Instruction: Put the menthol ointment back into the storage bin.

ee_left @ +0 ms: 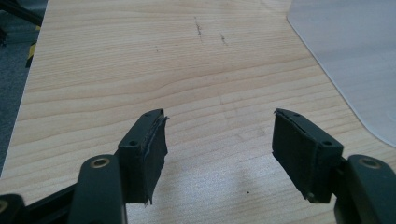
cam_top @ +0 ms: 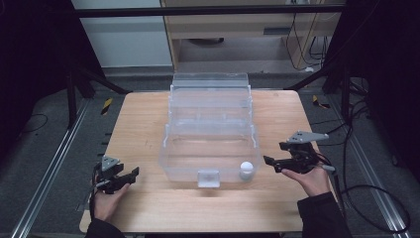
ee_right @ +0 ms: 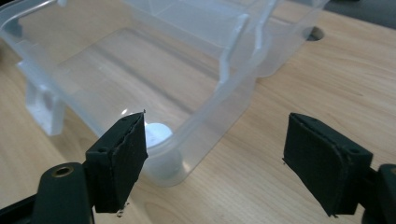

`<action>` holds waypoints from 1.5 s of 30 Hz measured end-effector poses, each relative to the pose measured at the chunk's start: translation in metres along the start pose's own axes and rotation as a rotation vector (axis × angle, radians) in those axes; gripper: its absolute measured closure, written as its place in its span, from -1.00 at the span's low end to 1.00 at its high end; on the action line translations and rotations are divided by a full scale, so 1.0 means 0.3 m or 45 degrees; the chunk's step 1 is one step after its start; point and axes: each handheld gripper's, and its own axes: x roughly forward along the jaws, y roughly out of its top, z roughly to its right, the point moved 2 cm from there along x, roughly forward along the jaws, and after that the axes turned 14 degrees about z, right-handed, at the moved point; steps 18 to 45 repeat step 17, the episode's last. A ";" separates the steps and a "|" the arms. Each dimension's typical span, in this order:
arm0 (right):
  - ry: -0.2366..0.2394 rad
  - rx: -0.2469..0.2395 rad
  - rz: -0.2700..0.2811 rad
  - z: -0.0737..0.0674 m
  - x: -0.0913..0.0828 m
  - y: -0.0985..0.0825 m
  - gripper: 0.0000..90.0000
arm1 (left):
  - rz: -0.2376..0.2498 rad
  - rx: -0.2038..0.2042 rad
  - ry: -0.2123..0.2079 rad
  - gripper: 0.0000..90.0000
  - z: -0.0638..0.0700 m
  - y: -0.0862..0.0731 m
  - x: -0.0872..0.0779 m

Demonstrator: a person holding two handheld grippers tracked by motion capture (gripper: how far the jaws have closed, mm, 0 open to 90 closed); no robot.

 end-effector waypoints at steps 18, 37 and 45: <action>-0.236 0.099 0.048 0.182 -0.017 -0.255 -0.58 | 0.002 -0.017 -0.021 -0.03 -0.005 0.002 -0.001; -0.236 0.099 0.048 0.182 -0.017 -0.255 -0.58 | 0.002 -0.017 -0.021 -0.03 -0.005 0.002 -0.001; -0.236 0.099 0.048 0.182 -0.017 -0.255 -0.58 | 0.002 -0.017 -0.021 -0.03 -0.005 0.002 -0.001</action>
